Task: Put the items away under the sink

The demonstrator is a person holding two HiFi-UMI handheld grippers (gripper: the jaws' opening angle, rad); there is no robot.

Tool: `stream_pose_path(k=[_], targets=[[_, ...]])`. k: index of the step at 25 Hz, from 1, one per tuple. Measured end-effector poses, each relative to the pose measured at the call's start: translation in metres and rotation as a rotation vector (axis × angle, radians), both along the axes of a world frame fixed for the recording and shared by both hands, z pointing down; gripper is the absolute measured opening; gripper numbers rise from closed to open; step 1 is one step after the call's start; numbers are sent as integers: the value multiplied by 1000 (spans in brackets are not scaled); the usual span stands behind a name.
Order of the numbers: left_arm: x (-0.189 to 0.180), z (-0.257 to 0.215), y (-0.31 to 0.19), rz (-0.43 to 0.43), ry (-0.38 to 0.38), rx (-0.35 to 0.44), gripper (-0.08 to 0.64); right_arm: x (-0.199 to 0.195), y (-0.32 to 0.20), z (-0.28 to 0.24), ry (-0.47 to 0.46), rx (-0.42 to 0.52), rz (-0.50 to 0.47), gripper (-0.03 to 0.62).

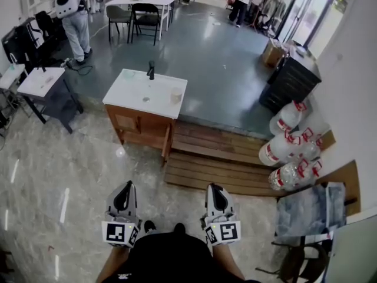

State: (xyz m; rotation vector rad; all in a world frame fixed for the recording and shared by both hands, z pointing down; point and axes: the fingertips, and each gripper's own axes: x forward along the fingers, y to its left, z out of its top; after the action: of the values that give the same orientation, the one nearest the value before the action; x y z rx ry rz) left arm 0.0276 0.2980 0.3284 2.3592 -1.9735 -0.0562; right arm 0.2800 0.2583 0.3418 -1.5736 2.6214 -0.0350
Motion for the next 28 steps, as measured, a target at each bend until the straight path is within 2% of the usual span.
stream_pose_path(k=[4, 7, 13, 28], targets=[[-1, 4, -1, 2, 14, -6, 6, 0, -1, -1, -29, 1, -4, 17], [-1, 7, -1, 3, 28, -6, 7, 1, -1, -3, -37, 13, -7, 67], [3, 4, -3, 7, 37, -4, 6, 3, -2, -2, -34, 14, -10, 119], [-10, 8, 4, -20, 21, -15, 7, -12, -3, 2, -35, 4, -59, 404]])
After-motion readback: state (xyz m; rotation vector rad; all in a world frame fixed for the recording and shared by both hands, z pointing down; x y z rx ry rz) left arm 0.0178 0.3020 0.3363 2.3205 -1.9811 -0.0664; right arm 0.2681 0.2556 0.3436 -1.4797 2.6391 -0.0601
